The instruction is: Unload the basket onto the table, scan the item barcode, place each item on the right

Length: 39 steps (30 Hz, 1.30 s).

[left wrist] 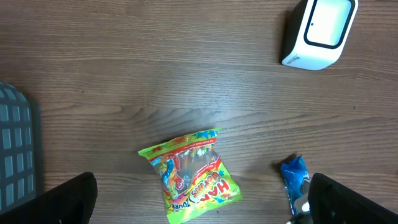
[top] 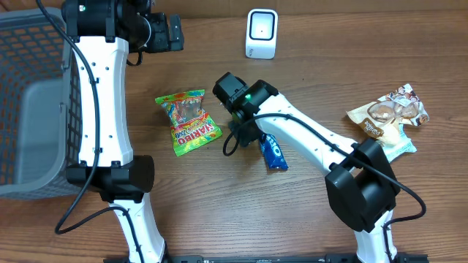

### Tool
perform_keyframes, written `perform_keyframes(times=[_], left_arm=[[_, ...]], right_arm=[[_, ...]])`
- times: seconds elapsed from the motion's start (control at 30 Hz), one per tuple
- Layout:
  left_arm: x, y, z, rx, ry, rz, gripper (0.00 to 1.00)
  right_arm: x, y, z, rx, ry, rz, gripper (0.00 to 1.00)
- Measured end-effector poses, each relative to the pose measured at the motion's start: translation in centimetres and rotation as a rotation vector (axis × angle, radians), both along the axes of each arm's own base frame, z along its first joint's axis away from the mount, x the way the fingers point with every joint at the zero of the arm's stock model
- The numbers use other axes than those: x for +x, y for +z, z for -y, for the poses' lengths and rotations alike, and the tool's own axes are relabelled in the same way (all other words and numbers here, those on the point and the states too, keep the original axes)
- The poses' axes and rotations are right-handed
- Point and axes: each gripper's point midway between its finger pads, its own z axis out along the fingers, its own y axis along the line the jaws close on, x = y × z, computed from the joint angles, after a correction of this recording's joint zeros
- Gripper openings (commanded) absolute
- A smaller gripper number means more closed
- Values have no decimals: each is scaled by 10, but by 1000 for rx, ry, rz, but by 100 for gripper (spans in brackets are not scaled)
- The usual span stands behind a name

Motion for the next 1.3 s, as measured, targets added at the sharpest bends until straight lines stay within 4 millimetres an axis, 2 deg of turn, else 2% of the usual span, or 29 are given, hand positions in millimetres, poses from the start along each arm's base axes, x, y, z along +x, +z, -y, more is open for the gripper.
perform_keyframes(times=[0.33, 0.63, 0.7, 0.77, 0.83, 1.07, 1.23, 1.3], left_arm=[[0, 0, 0, 0, 0, 0, 100], [0, 0, 0, 0, 0, 0, 100], [0, 0, 0, 0, 0, 0, 100], [0, 0, 0, 0, 0, 0, 100], [0, 0, 0, 0, 0, 0, 100], [0, 0, 0, 0, 0, 0, 100], [0, 0, 0, 0, 0, 0, 100], [0, 0, 0, 0, 0, 0, 100]], right_arm=[[-24, -28, 9, -11, 5, -95, 51], [-16, -33, 3, 29, 0, -72, 51], [-16, -40, 10, 25, -14, -80, 50], [-17, -50, 26, 10, -46, -109, 49], [-14, -52, 34, 10, -68, -121, 48], [11, -52, 68, 57, -169, -143, 48], [21, -53, 80, 58, -166, -130, 47], [23, -54, 83, 44, -153, -114, 43]])
